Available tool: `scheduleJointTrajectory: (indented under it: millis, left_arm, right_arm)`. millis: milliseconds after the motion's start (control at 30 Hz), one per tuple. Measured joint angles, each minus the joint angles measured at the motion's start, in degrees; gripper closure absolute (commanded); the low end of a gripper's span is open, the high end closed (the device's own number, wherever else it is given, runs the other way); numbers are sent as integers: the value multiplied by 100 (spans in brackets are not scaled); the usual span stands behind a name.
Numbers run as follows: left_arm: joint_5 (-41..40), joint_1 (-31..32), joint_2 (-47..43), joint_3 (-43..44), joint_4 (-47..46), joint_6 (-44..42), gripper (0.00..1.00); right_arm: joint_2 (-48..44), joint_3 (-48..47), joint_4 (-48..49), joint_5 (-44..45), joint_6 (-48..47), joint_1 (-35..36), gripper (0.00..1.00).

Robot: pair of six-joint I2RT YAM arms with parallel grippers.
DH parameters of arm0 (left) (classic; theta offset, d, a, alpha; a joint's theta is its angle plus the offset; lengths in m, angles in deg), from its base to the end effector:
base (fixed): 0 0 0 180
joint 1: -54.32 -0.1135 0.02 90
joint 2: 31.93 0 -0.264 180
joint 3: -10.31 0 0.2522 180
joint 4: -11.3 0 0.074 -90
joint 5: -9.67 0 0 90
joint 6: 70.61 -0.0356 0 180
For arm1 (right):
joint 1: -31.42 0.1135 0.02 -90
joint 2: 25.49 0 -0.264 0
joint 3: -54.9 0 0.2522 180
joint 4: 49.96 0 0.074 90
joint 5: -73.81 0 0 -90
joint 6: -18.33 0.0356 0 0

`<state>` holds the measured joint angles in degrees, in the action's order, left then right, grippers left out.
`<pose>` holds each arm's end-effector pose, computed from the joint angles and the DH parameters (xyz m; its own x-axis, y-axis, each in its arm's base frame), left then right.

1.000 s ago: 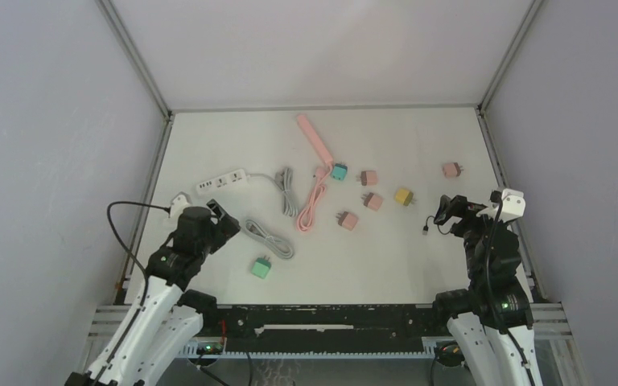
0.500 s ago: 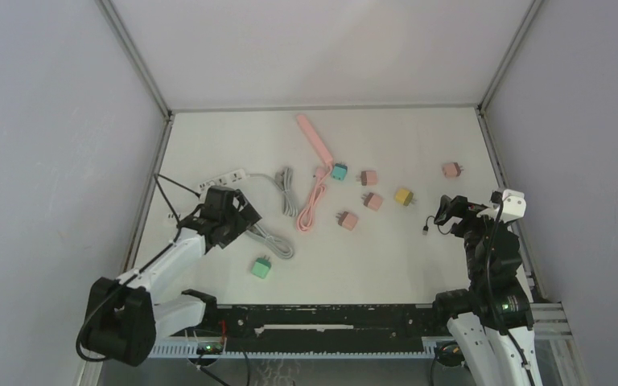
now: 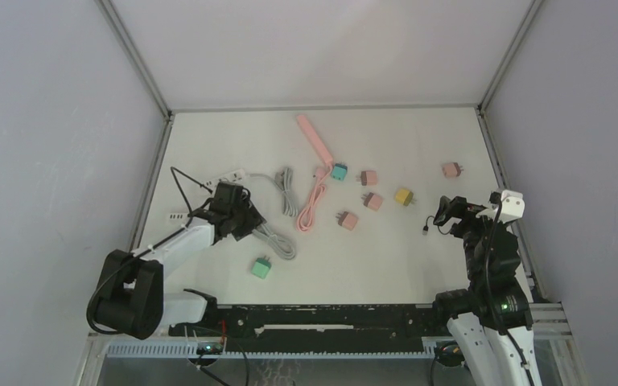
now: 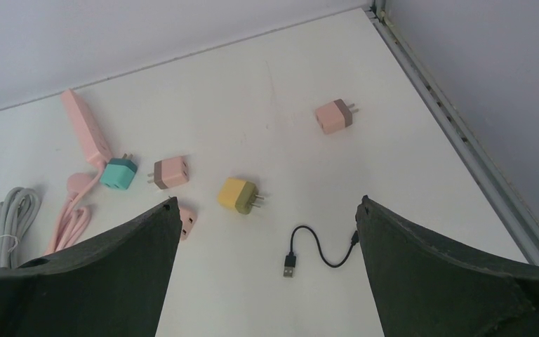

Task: Insert the plug
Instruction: Move the socket to the center of the board.

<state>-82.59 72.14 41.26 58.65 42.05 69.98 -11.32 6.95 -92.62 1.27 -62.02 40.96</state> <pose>0.2236 -0.0704 0.1698 -0.7186 -0.5799 -0.3838 -0.4262 0.8034 -0.4158 0.0810 0.0028 0.3017 -0.1276 0.1407 -0.9818 0.1579 0.9801 0.1200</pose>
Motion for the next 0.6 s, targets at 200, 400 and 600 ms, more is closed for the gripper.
scheduleJointTrajectory:
  millis: [200,400,600]
  left_arm:
    - [210,396,70,0,-267,107,58]
    - [380,1058,234,68,-476,407,59]
    - [424,1757,341,83,-796,1005,59]
  right_arm:
    - [-52,0,0,0,0,0,0]
    - [-105,0,2,-2,-2,0,0]
    - [-114,0,0,-122,4,0,0]
